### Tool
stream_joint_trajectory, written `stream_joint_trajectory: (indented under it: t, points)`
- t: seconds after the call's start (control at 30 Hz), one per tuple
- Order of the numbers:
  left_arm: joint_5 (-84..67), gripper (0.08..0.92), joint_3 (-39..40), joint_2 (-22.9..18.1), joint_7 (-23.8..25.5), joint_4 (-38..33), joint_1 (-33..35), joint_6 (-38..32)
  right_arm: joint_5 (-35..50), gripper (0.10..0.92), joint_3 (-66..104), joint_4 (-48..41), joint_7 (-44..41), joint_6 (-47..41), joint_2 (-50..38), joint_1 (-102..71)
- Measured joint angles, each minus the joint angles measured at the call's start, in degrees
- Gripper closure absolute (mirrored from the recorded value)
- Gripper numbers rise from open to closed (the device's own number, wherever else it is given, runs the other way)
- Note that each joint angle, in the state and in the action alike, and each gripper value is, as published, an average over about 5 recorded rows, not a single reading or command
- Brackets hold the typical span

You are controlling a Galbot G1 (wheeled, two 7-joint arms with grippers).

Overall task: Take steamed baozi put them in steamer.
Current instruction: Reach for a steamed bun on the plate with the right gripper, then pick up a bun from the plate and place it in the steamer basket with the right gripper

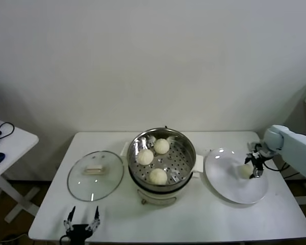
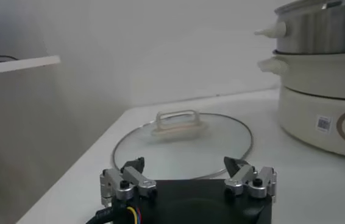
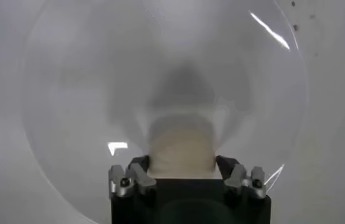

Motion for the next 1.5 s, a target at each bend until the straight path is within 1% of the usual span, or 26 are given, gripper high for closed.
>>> stream_joint_trajectory:
  t: [0.2,0.33,0.53,0.8,1.03,1.17,1.27,1.5]
  points:
    - [0.02,0.177,-0.13,-0.02,-0.06,0.1,-0.11,0.05,-0.54,0.492,0.23,-0.21,-0.51,0.35,0.18,0.16]
    - [0.01,0.177,-0.17,-0.01,-0.1,0.14,-0.16,0.1,0.09,0.558,-1.16,1.11,-0.88,0.18,-0.4,1.93]
    - [0.01,0.177,0.06,0.01,-0.13,-0.12,-0.19,0.22,4.91,0.567,-9.46,7.21,-1.74,-0.73,-2.1,11.04]
    - [0.03,0.177,0.63,0.18,-0.11,-1.12,0.1,0.6,17.9,0.567,-26.22,20.23,-3.54,-1.75,-0.72,34.54]
    - [-0.06,0.177,0.94,0.6,-0.09,-1.96,0.58,0.62,28.3,0.567,-32.33,31.16,-3.64,-4.25,2.39,49.11]
    - [-0.14,0.177,1.01,0.6,-0.08,-2.16,0.6,0.6,31.89,0.567,-32.31,36.78,-2.51,-6.71,4.05,52.12]
    - [-0.15,0.177,1.03,0.52,-0.04,-2.29,0.48,0.64,33.05,0.567,-31.15,39.79,-1.11,-8.65,5.26,52.04]
    - [-0.24,0.177,0.72,0.21,0.05,-2.81,0.1,0.96,31.12,0.567,-27.89,43.06,2.59,-11.7,8.11,46.48]
